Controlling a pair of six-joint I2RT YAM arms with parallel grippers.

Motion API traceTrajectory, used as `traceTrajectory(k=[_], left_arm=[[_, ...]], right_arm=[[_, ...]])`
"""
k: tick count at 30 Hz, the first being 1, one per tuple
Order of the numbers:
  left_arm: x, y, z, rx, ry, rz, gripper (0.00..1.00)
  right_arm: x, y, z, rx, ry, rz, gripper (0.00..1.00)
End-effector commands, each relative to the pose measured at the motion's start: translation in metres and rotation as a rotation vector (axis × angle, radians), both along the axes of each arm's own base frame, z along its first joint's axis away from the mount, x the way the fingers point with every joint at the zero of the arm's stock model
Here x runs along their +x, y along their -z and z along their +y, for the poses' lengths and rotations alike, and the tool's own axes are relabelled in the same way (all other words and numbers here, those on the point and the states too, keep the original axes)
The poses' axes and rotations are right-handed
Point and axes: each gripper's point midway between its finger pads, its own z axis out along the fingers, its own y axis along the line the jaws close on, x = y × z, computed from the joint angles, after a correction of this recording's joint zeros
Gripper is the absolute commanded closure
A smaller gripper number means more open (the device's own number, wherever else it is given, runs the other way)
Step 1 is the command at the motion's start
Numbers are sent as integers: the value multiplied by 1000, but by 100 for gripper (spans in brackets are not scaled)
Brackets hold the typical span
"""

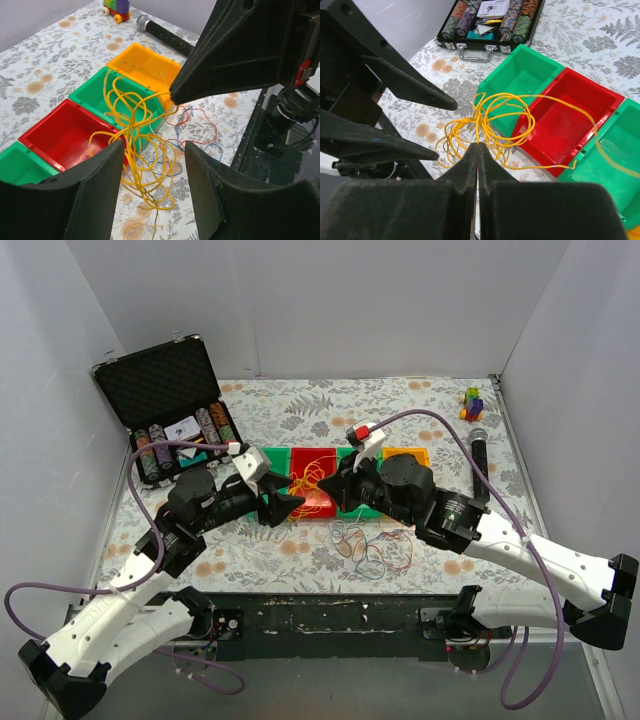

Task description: Untangle the cables

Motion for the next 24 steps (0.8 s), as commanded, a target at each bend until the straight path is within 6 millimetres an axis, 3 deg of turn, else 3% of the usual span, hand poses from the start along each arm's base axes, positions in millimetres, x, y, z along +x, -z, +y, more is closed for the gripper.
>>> traceTrajectory(k=[1, 7, 10, 17, 20, 24], left_arm=[[-14, 1, -8, -24, 88, 14, 48], [6, 28, 4, 82, -2, -67, 53], [15, 33, 11, 106, -55, -91, 67], [14, 29, 9, 95, -45, -100, 100], [13, 27, 10, 98, -48, -102, 100], [9, 25, 16, 117, -49, -114, 100]], right_arm=[[-14, -25, 11, 106, -55, -9, 99], [-29, -37, 19, 151, -104, -14, 99], [-34, -42, 19, 171, -122, -6, 99], [-45, -38, 13, 214, -141, 38, 99], [-39, -26, -1, 188, -76, 49, 99], [-26, -7, -36, 126, 68, 35, 99]])
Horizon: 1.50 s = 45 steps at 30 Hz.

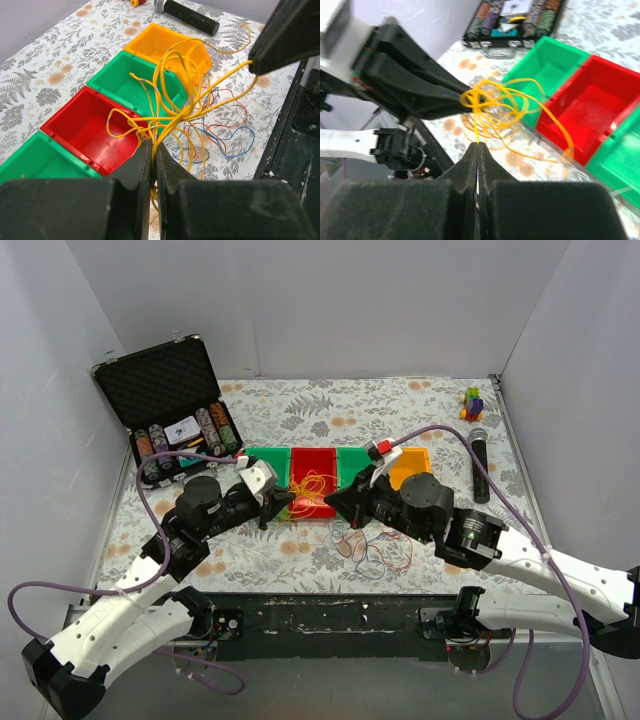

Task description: Untangle the cables

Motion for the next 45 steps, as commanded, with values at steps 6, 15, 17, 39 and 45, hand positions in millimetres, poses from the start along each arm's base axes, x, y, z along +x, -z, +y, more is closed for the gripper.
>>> traceTrajectory(k=[6, 15, 17, 39, 45], left_arm=[[-7, -14, 24, 50, -58, -66, 100], [-16, -26, 28, 56, -34, -93, 100], [-22, -27, 21, 50, 17, -77, 100], [-29, -30, 11, 49, 92, -71, 100], [-32, -33, 10, 45, 106, -70, 100]], right_arm=[[32, 37, -100, -155, 405, -9, 99], [37, 43, -110, -190, 418, -21, 99], [34, 46, -83, -206, 320, -23, 91], [-4, -24, 4, 88, -12, -144, 42], [5, -26, 17, 7, 2, -203, 44]])
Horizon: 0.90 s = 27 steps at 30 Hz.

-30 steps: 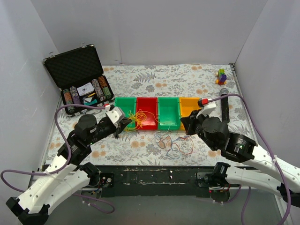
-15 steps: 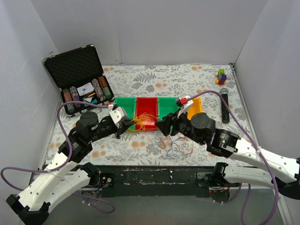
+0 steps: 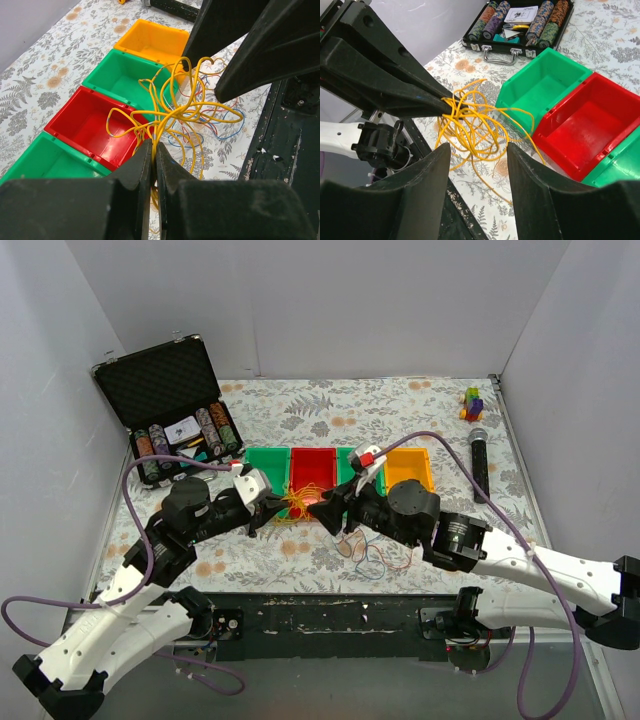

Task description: Untangle the cables

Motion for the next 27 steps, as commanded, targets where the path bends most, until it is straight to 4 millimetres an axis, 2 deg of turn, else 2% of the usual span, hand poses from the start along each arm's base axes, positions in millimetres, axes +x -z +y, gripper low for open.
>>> traceTrajectory(k=[1, 5, 7, 9, 11, 17, 19, 22, 27], left_arm=[[-4, -19, -1, -21, 24, -26, 100], [-9, -18, -1, -14, 42, -14, 100], [-11, -16, 0, -6, 49, -10, 100], [-12, -15, 0, -2, 51, -7, 100], [-12, -15, 1, -1, 47, -10, 100], [-10, -14, 2, 3, 36, -13, 100], [-9, -13, 3, 7, 29, -15, 100], [-8, -12, 4, 11, 24, -21, 100], [-7, -14, 5, 12, 17, -29, 100]], right_arm=[[9, -39, 10, 39, 15, -99, 45], [14, -41, 12, 31, 33, -121, 53], [16, -44, 11, 34, 45, -132, 66], [17, -45, 9, 31, 52, -144, 89], [18, -47, 6, 32, 63, -150, 99], [23, -46, -13, 25, 127, -152, 99], [27, -50, -26, 36, 178, -157, 99], [33, -36, -53, -9, 271, -147, 99], [40, -31, -98, -10, 413, -133, 99]])
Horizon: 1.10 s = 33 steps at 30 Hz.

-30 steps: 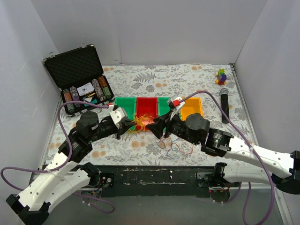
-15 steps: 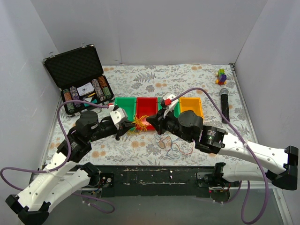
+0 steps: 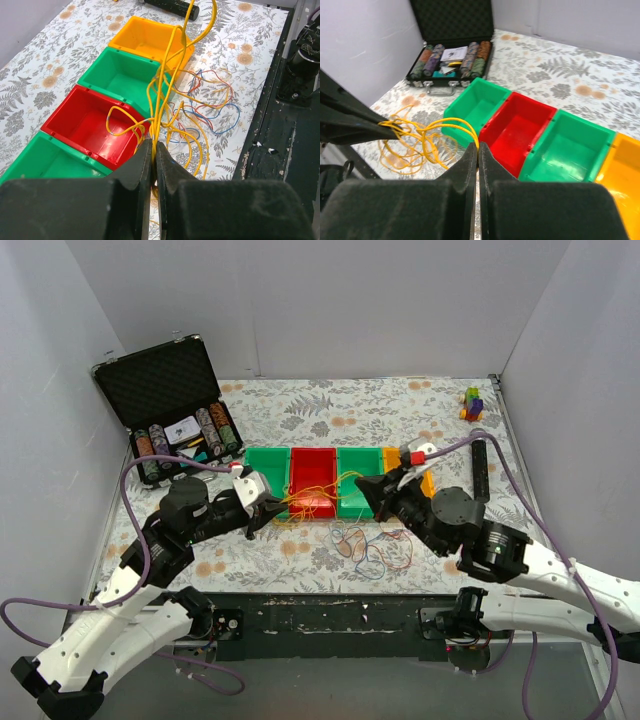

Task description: Untangle the cables

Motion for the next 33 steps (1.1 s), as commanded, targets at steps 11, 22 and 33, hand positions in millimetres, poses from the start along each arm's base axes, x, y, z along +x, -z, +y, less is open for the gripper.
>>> traceTrajectory(k=[11, 22, 33], left_arm=[[16, -11, 19, 9, -138, -57, 100], [10, -40, 15, -27, -104, -74, 95], [14, -76, 13, -107, -120, -107, 100]], right_arm=[[23, 8, -138, 23, 557, 62, 99], [9, 0, -70, 21, 223, 13, 99], [-36, -17, 24, 72, -247, -3, 17]])
